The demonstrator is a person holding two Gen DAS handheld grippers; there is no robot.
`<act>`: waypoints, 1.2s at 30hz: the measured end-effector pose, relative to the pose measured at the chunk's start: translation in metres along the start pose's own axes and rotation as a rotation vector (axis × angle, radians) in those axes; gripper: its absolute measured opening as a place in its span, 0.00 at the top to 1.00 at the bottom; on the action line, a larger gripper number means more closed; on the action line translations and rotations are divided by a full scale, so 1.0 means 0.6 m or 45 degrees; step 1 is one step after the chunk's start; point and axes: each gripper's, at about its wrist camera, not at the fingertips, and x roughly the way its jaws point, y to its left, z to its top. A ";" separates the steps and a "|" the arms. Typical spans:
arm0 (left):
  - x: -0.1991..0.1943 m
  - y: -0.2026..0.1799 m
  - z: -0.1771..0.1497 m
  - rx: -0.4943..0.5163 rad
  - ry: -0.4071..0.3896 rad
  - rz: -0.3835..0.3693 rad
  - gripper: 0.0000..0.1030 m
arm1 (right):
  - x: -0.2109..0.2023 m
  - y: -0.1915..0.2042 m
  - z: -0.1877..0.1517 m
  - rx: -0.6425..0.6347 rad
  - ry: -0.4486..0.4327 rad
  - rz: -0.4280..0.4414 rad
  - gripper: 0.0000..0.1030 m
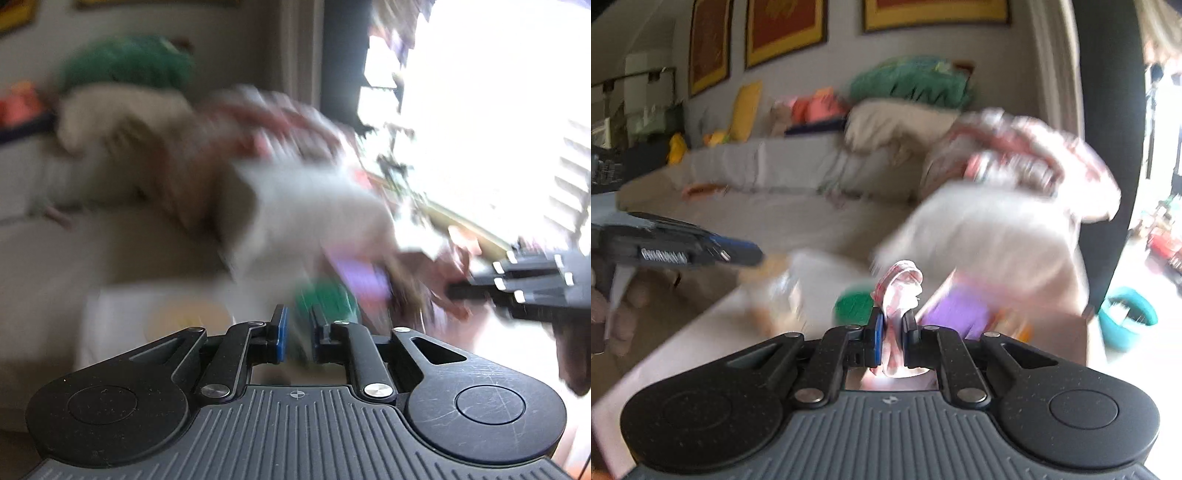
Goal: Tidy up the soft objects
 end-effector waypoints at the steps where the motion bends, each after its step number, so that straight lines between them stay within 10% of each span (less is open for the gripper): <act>1: 0.013 -0.006 -0.023 0.021 0.044 0.015 0.81 | 0.007 0.006 -0.018 0.006 0.033 0.025 0.90; 11: 0.103 0.001 -0.089 0.107 0.175 0.207 0.81 | 0.077 0.084 -0.150 -0.044 0.223 0.116 0.90; 15: 0.130 -0.002 -0.086 0.128 0.233 0.198 0.79 | 0.075 0.092 -0.156 -0.068 0.203 0.135 0.81; 19: 0.151 -0.009 -0.088 0.143 0.265 0.189 0.69 | 0.080 0.094 -0.169 -0.060 0.210 0.131 0.52; 36: 0.078 -0.024 -0.133 0.016 0.309 0.109 0.83 | 0.072 0.094 -0.167 -0.050 0.163 0.070 0.43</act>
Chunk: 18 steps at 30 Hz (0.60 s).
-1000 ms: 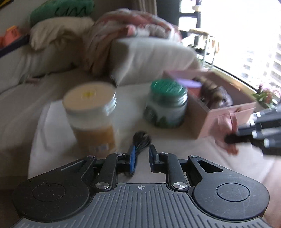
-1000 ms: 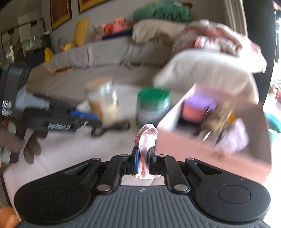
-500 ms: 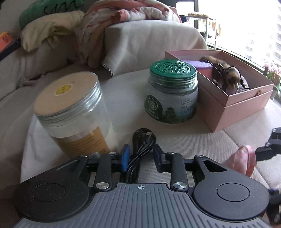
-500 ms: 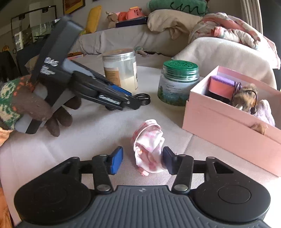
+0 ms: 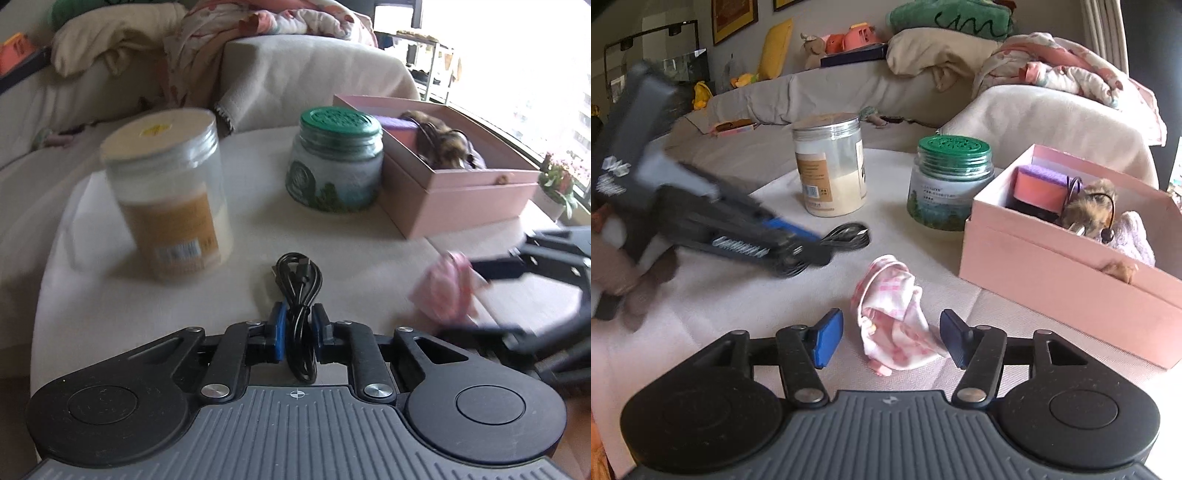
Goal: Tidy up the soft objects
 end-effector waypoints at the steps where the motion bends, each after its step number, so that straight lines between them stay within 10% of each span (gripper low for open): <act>1: -0.005 -0.001 -0.005 -0.004 0.003 -0.003 0.83 | 0.001 0.002 0.001 -0.011 0.002 -0.009 0.43; 8: -0.005 0.004 -0.003 -0.032 0.017 -0.015 0.83 | 0.003 0.011 0.012 -0.049 0.042 -0.013 0.62; 18: 0.020 0.004 0.022 -0.078 0.025 -0.013 0.82 | 0.009 0.014 0.002 -0.065 0.047 -0.014 0.62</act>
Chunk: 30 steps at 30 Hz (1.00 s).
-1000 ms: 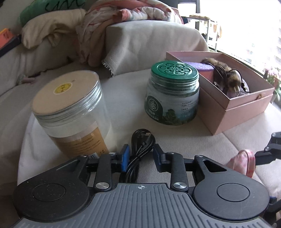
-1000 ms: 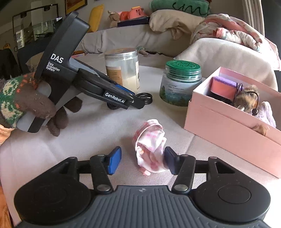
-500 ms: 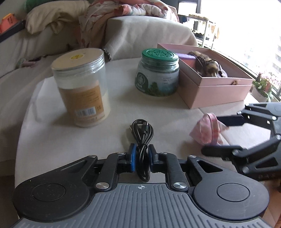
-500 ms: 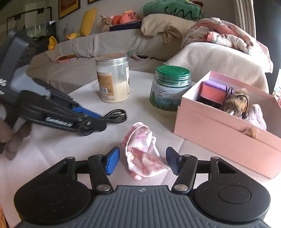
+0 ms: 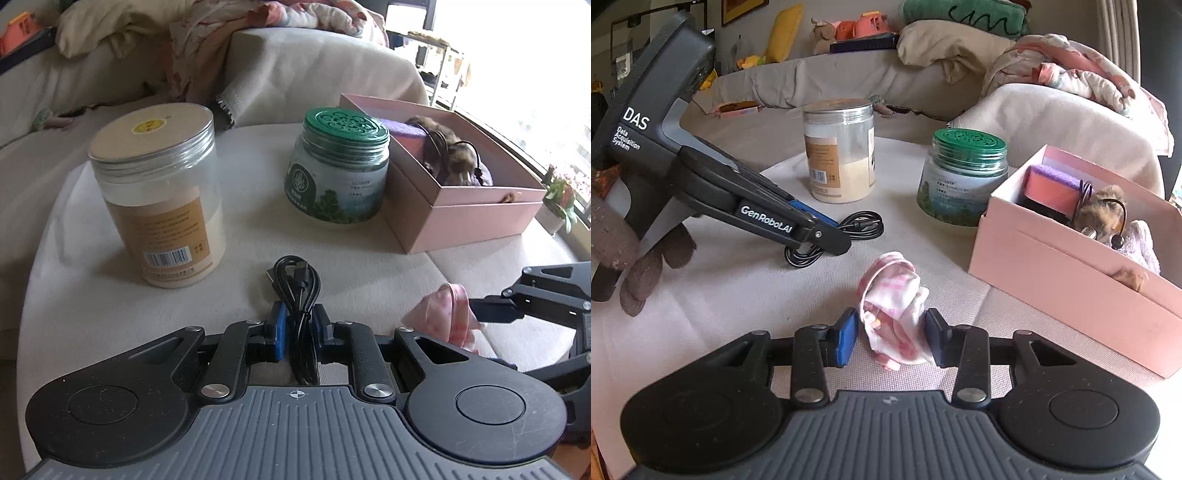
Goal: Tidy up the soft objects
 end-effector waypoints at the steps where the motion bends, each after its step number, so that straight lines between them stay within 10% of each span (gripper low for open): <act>1: 0.001 0.000 -0.001 -0.005 -0.008 0.003 0.82 | 0.000 -0.001 0.000 0.001 -0.001 0.001 0.61; 9: 0.001 -0.002 -0.007 0.001 -0.048 0.003 0.82 | -0.001 0.000 -0.003 0.008 -0.011 -0.002 0.62; 14: -0.003 -0.003 -0.013 0.020 -0.078 0.010 0.83 | -0.005 -0.001 0.005 0.019 0.025 -0.009 0.89; 30: -0.095 -0.076 -0.065 0.065 -0.142 -0.160 0.84 | -0.213 -0.004 0.022 0.022 -0.204 -0.048 0.89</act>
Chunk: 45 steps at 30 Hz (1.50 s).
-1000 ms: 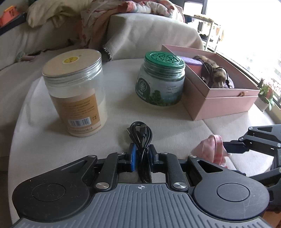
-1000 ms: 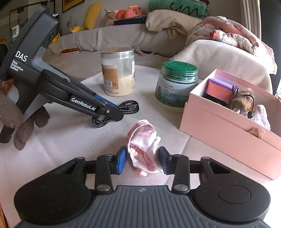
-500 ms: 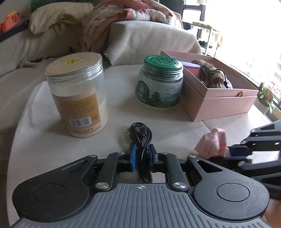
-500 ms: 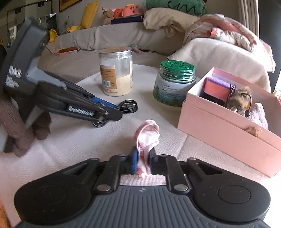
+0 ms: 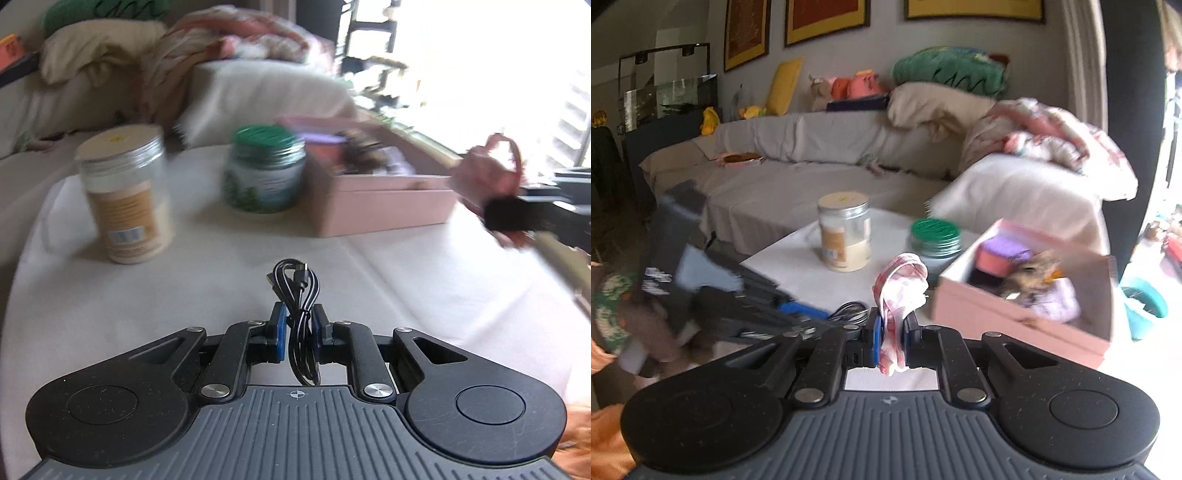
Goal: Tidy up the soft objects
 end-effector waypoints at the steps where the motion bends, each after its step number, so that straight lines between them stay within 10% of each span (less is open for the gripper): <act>1: -0.011 -0.011 0.000 0.009 -0.015 -0.030 0.84 | -0.014 -0.005 -0.003 -0.004 -0.008 -0.027 0.89; 12: -0.050 -0.098 0.162 0.130 -0.350 -0.232 0.84 | -0.108 -0.124 0.029 0.054 -0.206 -0.333 0.89; 22: 0.160 -0.070 0.280 -0.154 -0.209 -0.323 0.82 | 0.070 -0.285 0.151 0.273 -0.075 -0.237 0.83; 25: 0.200 -0.049 0.275 -0.223 -0.178 -0.250 0.82 | 0.122 -0.328 0.154 0.434 0.014 -0.205 0.55; 31: 0.173 -0.033 0.232 -0.158 -0.089 -0.270 0.82 | 0.147 -0.321 0.104 0.524 0.064 -0.278 0.53; 41: 0.066 -0.013 0.056 0.019 0.083 0.202 0.82 | 0.087 -0.153 -0.028 0.338 0.132 -0.495 0.33; 45: 0.068 -0.013 0.016 -0.068 0.128 0.216 0.82 | 0.126 -0.113 -0.070 0.353 0.273 -0.401 0.33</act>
